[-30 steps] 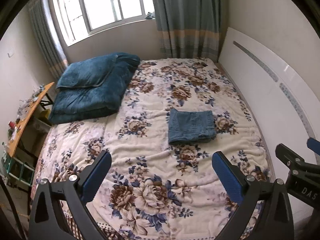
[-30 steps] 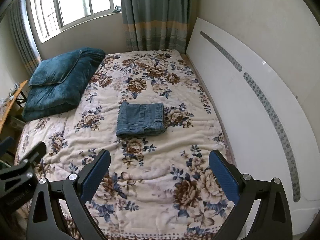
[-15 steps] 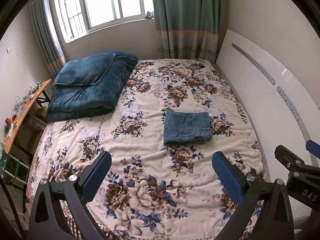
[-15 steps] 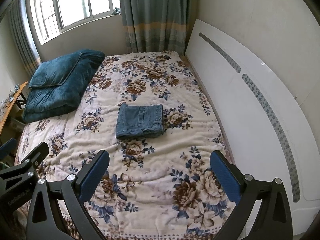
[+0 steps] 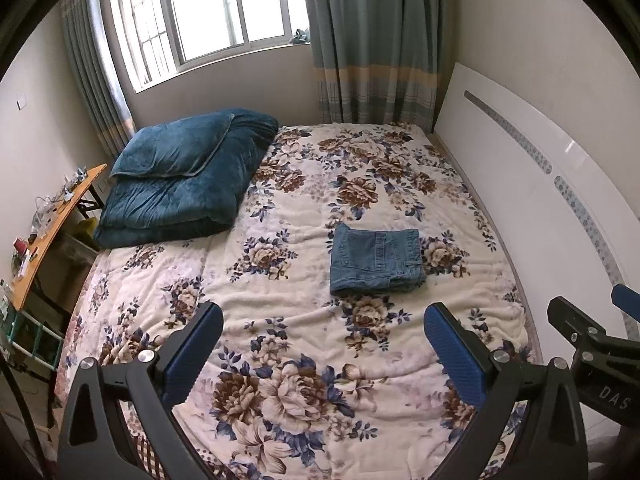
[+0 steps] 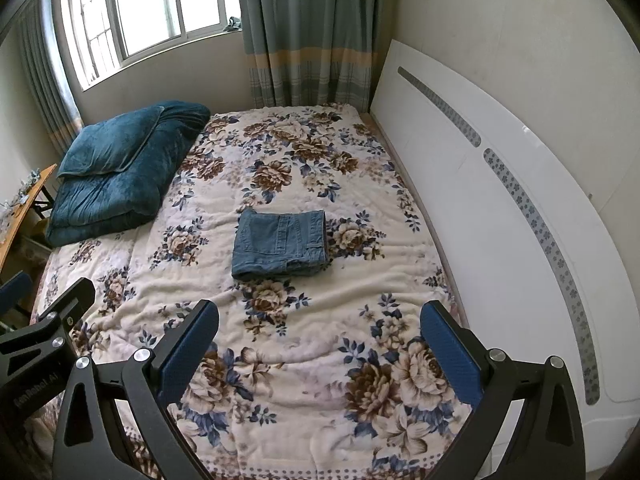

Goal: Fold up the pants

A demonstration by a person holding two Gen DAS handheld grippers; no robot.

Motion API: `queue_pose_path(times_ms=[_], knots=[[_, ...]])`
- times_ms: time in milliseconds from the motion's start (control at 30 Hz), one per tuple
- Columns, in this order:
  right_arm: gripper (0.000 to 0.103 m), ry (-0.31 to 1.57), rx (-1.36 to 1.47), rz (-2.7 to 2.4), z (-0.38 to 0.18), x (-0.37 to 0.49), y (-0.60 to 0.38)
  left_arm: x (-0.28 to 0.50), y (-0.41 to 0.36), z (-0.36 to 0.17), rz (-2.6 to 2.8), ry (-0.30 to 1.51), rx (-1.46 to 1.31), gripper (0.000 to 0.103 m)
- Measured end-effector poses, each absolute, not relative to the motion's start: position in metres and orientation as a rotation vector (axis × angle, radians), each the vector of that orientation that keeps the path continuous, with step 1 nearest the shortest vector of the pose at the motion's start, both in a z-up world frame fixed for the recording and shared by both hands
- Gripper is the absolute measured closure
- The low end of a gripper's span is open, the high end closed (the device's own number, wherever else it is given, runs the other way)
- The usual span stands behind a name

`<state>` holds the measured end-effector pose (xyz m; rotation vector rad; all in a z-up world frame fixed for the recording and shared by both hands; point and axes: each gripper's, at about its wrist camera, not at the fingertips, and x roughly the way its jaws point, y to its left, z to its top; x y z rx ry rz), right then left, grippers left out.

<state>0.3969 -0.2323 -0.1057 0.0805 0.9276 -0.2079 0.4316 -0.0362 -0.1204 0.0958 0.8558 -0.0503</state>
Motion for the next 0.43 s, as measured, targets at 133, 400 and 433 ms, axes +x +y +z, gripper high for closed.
queue_pose_path(times_ms=[133, 400, 433], knots=[[0.0, 0.931, 0.087, -0.207, -0.1066, 0.3941, -0.233, 0.4324, -0.0368, -0.1202, -0.05, 0.857, 0.094, 0.0], [0.0, 0.932, 0.084, -0.209, -0.1081, 0.3924, -0.2329, 0.4296, -0.0365, -0.115, -0.047, 0.826, 0.09, 0.0], [0.0, 0.933, 0.08, -0.208, -0.1081, 0.3933, -0.2326, 0.4281, -0.0349, -0.1147, -0.047, 0.826, 0.088, 0.0]])
